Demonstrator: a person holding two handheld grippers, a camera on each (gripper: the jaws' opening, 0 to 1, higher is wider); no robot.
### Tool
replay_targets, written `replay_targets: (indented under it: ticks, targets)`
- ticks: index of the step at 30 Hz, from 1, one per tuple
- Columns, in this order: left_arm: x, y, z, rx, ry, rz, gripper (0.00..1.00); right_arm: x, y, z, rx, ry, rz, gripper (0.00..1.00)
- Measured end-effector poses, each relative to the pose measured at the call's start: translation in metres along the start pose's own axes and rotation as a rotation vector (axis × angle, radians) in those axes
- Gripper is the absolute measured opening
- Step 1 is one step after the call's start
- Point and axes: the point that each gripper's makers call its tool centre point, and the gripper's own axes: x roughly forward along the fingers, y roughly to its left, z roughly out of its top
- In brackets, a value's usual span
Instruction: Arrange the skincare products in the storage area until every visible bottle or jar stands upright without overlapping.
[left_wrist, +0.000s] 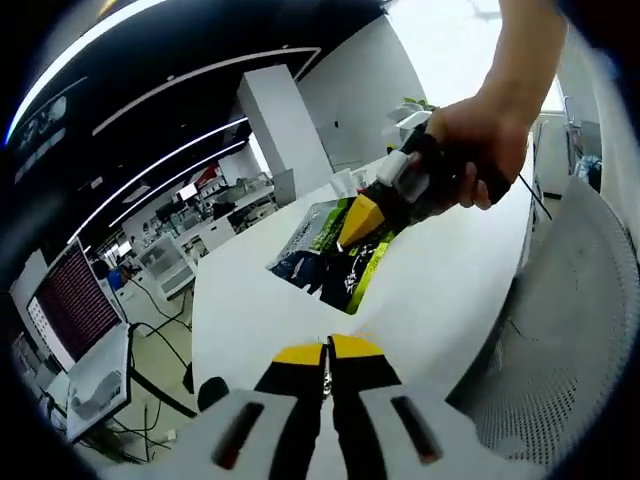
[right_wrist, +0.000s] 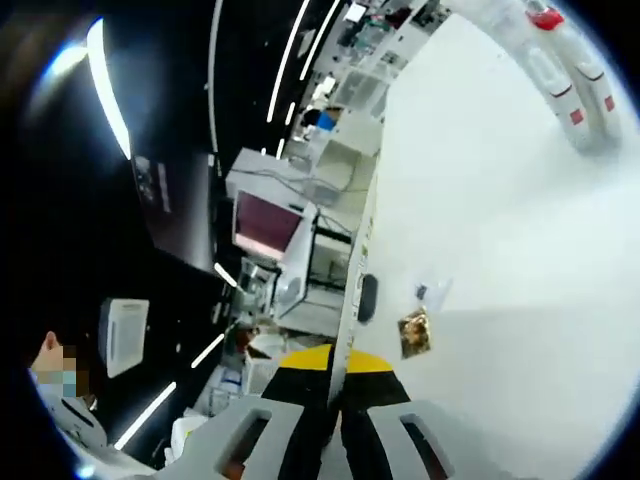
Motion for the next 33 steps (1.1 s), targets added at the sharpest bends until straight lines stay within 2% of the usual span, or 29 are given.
replay_targets:
  ticks: [2,8,11,14,20,26,29,33]
  targets:
    - [0.000,0.001,-0.001,0.000,0.003,0.002,0.00,0.001,-0.012,0.003,0.009,0.000,-0.033,0.00]
    - [-0.001,0.006,-0.005,-0.013,0.016,0.019,0.00,0.005,-0.024,0.005,0.007,0.012,-0.090,0.00]
    - [0.000,0.004,-0.006,0.000,0.022,0.012,0.00,0.005,-0.030,0.014,-0.009,0.020,-0.107,0.00]
    - [0.000,0.005,-0.007,-0.006,0.029,0.015,0.00,0.004,-0.039,0.028,-0.012,0.000,-0.117,0.00]
    - [0.000,0.005,-0.009,0.009,0.041,0.017,0.00,0.004,-0.041,0.033,-0.020,-0.008,-0.155,0.00]
    - [0.002,0.004,-0.012,0.014,0.054,0.014,0.00,0.002,-0.061,0.062,-0.031,0.002,-0.179,0.00]
    - [0.002,0.005,-0.013,0.008,0.059,0.019,0.00,0.005,-0.068,0.070,-0.032,0.003,-0.191,0.00]
    - [0.002,0.005,-0.013,0.005,0.059,0.020,0.00,0.007,-0.091,0.080,-0.025,0.037,-0.235,0.00]
